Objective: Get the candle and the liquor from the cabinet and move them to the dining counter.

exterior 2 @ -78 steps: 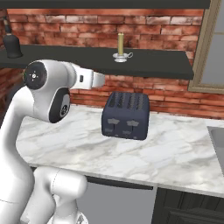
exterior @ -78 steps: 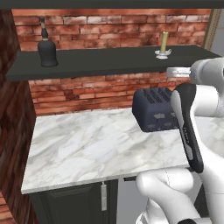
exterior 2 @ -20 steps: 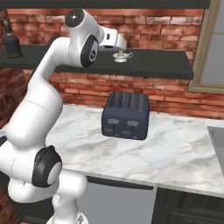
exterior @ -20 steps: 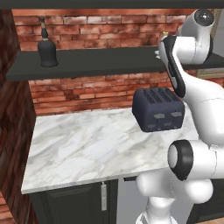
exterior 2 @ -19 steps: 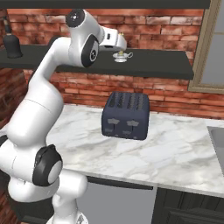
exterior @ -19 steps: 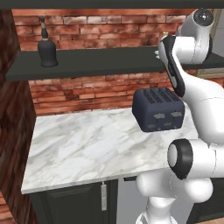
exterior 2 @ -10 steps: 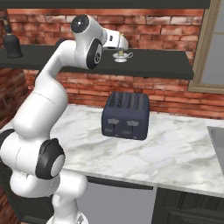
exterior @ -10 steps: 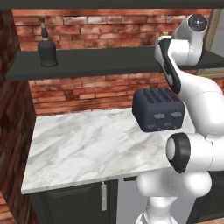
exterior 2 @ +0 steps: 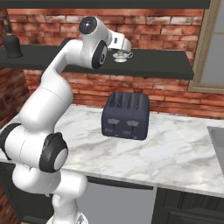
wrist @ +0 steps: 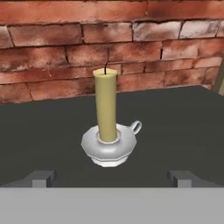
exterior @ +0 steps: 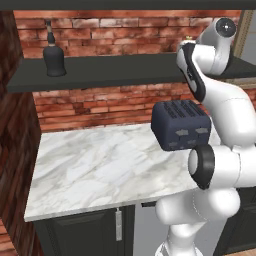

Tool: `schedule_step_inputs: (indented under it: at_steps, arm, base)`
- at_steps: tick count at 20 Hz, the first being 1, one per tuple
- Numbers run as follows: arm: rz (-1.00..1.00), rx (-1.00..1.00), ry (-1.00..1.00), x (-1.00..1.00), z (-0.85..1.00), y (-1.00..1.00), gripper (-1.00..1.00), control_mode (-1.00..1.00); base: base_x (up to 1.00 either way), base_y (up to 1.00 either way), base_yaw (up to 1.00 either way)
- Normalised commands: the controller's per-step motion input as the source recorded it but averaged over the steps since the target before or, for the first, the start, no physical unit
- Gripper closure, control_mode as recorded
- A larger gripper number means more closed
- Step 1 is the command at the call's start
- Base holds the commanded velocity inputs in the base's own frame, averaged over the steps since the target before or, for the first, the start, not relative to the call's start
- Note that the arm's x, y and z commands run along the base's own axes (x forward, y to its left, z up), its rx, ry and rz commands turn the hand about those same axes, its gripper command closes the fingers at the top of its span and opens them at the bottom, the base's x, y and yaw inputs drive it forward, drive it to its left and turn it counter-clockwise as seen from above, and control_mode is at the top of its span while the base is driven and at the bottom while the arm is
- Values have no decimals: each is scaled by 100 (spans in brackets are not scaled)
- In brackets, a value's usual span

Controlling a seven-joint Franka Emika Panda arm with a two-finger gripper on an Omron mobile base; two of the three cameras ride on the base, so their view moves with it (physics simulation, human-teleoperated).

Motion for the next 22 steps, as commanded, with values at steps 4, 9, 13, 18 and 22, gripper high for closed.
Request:
schedule_step_inputs:
  at_steps: [4, 9, 13, 18, 22]
  arm:
    - [0, 6, 0, 21, -4, -1, -100, -100]
    - [1, 6, 0, 23, -6, -1, -100, -100]
    - [3, 3, 0, 25, -4, -3, -100, -100]
    - [3, 0, 0, 17, -8, -2, -100, -100]
    - [2, 0, 0, 18, -13, -4, -100, -100]
  base:
    - [0, 0, 0]
    - [0, 0, 0]
    - [0, 0, 0]
    - [0, 0, 0]
    - [0, 0, 0]
